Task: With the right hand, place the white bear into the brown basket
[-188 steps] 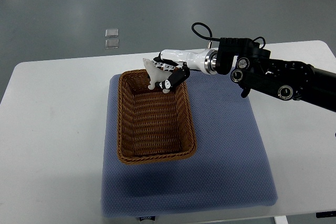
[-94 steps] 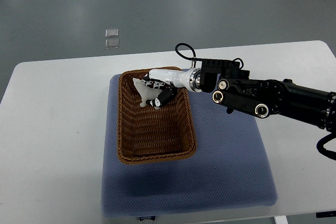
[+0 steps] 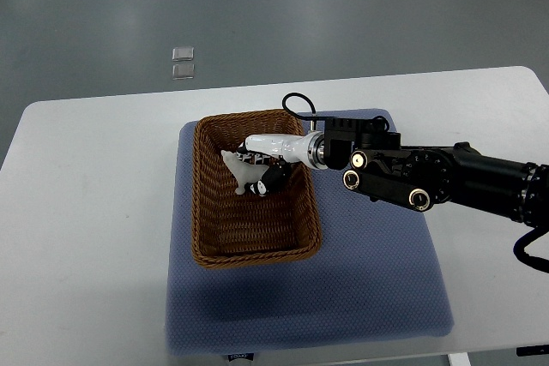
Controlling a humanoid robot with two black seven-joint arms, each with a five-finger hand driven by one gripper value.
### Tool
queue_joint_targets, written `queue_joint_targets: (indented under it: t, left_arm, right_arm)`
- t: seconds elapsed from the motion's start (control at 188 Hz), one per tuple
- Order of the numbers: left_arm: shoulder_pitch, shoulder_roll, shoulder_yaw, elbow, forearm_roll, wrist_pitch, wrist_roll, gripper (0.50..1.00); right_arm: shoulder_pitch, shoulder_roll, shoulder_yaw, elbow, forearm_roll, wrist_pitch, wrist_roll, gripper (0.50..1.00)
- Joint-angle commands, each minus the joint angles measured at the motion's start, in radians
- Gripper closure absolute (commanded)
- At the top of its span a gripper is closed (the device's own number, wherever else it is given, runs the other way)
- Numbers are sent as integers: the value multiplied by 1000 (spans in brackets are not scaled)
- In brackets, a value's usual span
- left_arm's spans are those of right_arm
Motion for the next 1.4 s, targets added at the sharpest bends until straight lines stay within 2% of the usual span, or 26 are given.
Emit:
queue_joint_targets:
  t: [0.0, 0.059, 0.128, 0.197, 0.373, 0.432, 0.789, 0.97, 1.125, 1.253, 1.397]
  left_arm:
    - [0, 0, 0, 0, 0, 0, 0, 500]
    - [0, 0, 0, 0, -2, 0, 0, 500]
    - [0, 0, 0, 0, -2, 0, 0, 500]
    - [0, 0, 1, 0, -2, 0, 0, 500]
    - [0, 0, 1, 0, -2, 0, 0, 500]
    - [0, 0, 1, 2, -2, 0, 0, 500]
    - [0, 0, 1, 2, -2, 0, 1, 500]
    - [0, 0, 1, 2, -2, 0, 0, 500]
    - [0, 0, 1, 2, -2, 0, 0, 500]
    - [0, 0, 3, 2, -2, 0, 1, 500]
    - [0, 0, 1, 2, -2, 0, 0, 500]
  right_arm:
    - [0, 1, -1, -6, -13, 0, 1, 908]
    - [0, 1, 2, -9, -13, -2, 1, 861]
    - [2, -1, 3, -10, -13, 0, 1, 830]
    - [3, -3, 5, -10, -13, 0, 1, 744]
    - [12, -9, 17, -9, -7, 6, 1, 705]
    - [18, -10, 17, -9, -4, 6, -1, 671]
    - [45, -42, 89, -1, 6, 18, -1, 646]
    - [49, -104, 192, 0, 28, 24, 1, 644]
    - [17, -150, 356, 0, 92, 26, 1, 642]
    - [-71, -170, 545, -1, 197, 24, 7, 640]
    - [-202, -159, 795, -4, 411, 47, 44, 640]
